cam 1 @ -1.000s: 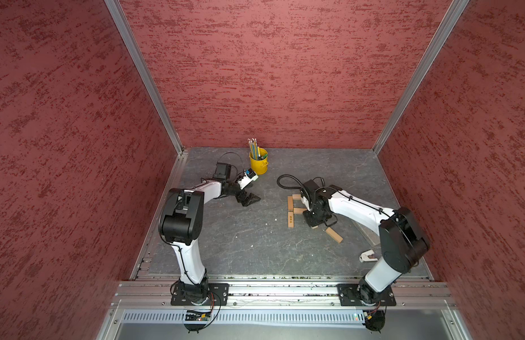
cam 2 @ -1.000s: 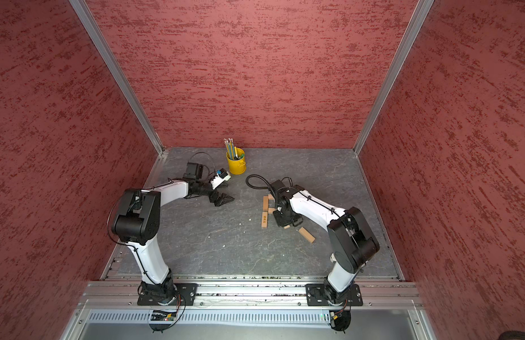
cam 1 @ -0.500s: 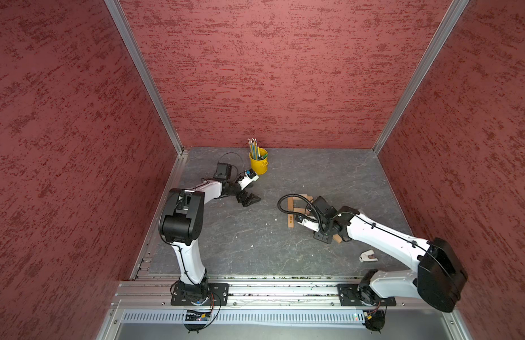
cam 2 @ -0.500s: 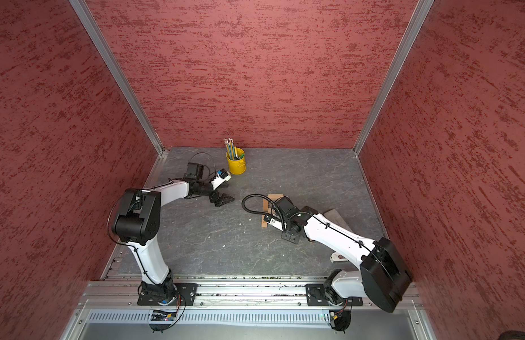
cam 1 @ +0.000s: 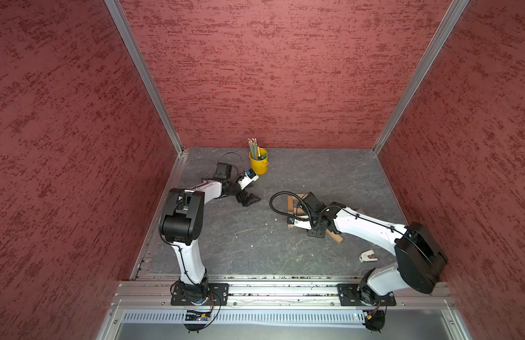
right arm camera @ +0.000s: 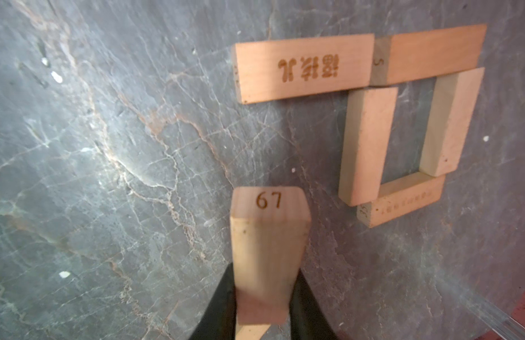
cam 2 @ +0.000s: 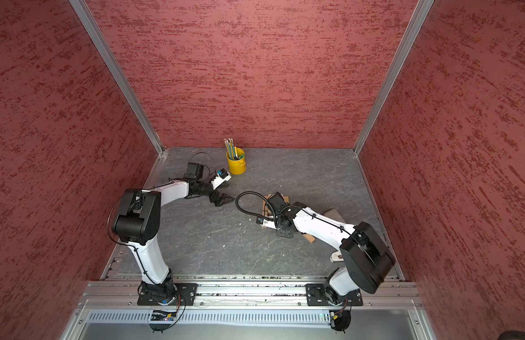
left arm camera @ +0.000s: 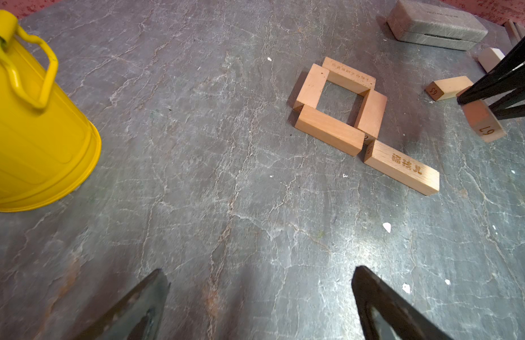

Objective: Assemble the number 8 with building blocks
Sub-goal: Assemble the building block at the center of the board.

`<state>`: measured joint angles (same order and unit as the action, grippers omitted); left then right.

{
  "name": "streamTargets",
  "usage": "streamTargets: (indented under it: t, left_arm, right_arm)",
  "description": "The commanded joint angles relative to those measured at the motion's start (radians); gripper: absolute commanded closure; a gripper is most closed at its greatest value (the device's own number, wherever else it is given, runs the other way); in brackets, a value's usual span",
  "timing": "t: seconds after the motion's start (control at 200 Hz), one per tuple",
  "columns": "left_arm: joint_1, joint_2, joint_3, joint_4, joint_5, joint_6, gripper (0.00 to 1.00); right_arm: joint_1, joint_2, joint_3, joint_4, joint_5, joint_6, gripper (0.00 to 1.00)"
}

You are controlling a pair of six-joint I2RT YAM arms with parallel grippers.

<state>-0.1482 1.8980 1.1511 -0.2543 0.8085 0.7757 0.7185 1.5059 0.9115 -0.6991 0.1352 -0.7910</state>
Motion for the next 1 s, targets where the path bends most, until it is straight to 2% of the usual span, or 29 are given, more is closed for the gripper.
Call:
streamTargets:
  t: [0.0,0.461,0.892,0.997]
  left_arm:
    - [-0.004,-0.008,0.012,-0.005,0.004,0.007,0.01]
    - [-0.002,-0.01,0.011,-0.003,0.009,0.005,0.01]
    - [0.001,-0.013,0.007,-0.001,0.014,0.007,0.01]
    - [0.002,-0.014,0.007,-0.003,0.017,0.006,0.01]
  right_arm:
    - [0.007,0.022,0.039,0.007,-0.081,-0.039,0.92]
    - [0.002,0.078,0.029,0.032,-0.118,-0.085,0.92]
    - [-0.011,0.112,0.026,0.06,-0.09,-0.105,0.91]
    - [-0.016,0.12,0.026,0.075,-0.073,-0.105,0.88]
